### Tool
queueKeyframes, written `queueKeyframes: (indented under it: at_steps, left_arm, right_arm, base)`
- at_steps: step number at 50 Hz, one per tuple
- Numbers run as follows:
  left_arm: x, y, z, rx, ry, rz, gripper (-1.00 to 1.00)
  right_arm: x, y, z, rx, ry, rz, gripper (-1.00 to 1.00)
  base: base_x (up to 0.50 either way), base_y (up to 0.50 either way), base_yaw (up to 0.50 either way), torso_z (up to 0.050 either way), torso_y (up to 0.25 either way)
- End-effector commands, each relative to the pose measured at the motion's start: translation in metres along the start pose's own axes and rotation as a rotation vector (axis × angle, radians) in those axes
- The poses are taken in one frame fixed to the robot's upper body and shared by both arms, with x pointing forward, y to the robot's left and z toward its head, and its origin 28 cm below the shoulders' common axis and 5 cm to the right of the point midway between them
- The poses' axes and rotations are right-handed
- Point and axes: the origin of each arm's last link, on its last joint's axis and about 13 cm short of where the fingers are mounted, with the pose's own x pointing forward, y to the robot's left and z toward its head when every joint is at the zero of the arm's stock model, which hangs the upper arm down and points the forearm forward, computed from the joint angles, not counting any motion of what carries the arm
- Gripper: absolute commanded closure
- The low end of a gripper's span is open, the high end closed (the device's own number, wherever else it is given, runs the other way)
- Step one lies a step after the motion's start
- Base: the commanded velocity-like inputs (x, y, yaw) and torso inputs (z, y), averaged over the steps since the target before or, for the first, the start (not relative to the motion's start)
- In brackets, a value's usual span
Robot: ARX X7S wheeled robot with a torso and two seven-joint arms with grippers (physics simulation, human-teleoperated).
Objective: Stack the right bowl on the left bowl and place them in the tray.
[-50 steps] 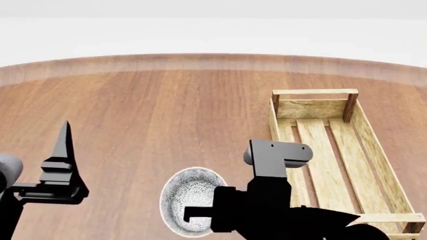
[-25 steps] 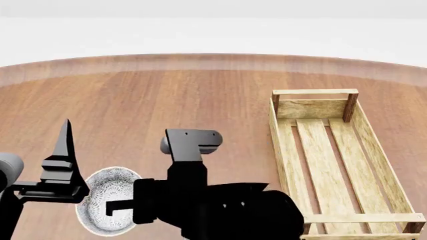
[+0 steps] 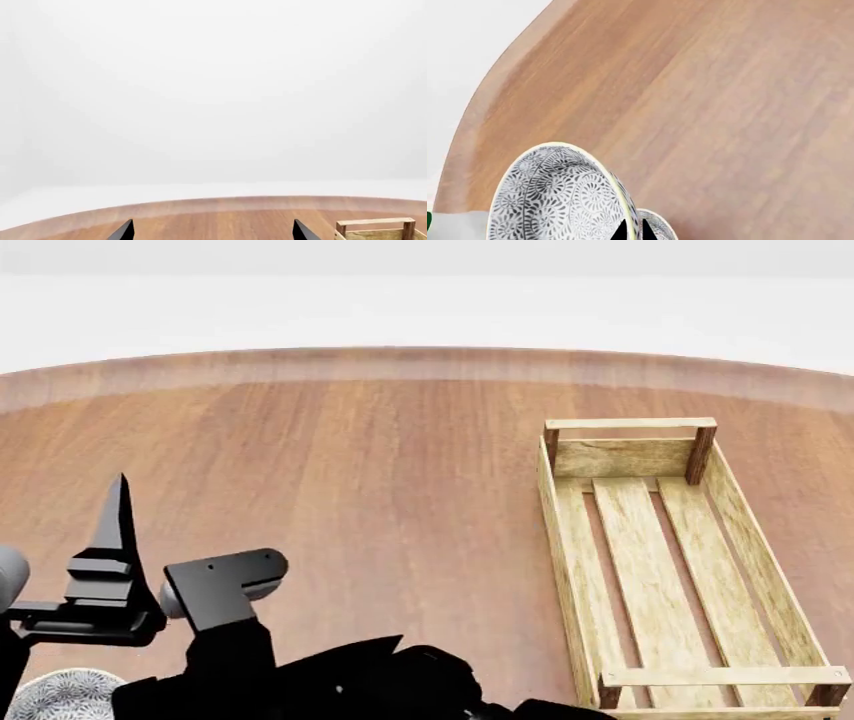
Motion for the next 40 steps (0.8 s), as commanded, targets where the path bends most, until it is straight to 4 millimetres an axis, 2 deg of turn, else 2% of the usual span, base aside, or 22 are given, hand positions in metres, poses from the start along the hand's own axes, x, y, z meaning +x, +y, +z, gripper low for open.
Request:
queueKeyframes:
  at_steps: [1, 25, 40]
  left_arm:
    - [-0.002, 0.001, 0.004, 0.003, -0.008, 0.002, -1.0]
    - [-0.006, 0.001, 0.001, 0.006, -0.014, -0.031, -1.0]
    - [-0.008, 0.001, 0.001, -0.003, -0.036, -0.051, -1.0]
  right_arm:
    - [0.003, 0.014, -0.008, -0.046, 0.033, 0.069, 1.0]
    - [0.006, 0.011, -0.019, -0.056, 0.059, 0.073, 1.0]
    - [0.006, 0.01, -0.017, -0.052, 0.05, 0.07, 1.0]
  base:
    - [0.0, 0.0, 0.0, 0.0, 0.0]
    - [0.0, 0.0, 0.0, 0.0, 0.0]
    - [0.0, 0.0, 0.0, 0.0, -0.25]
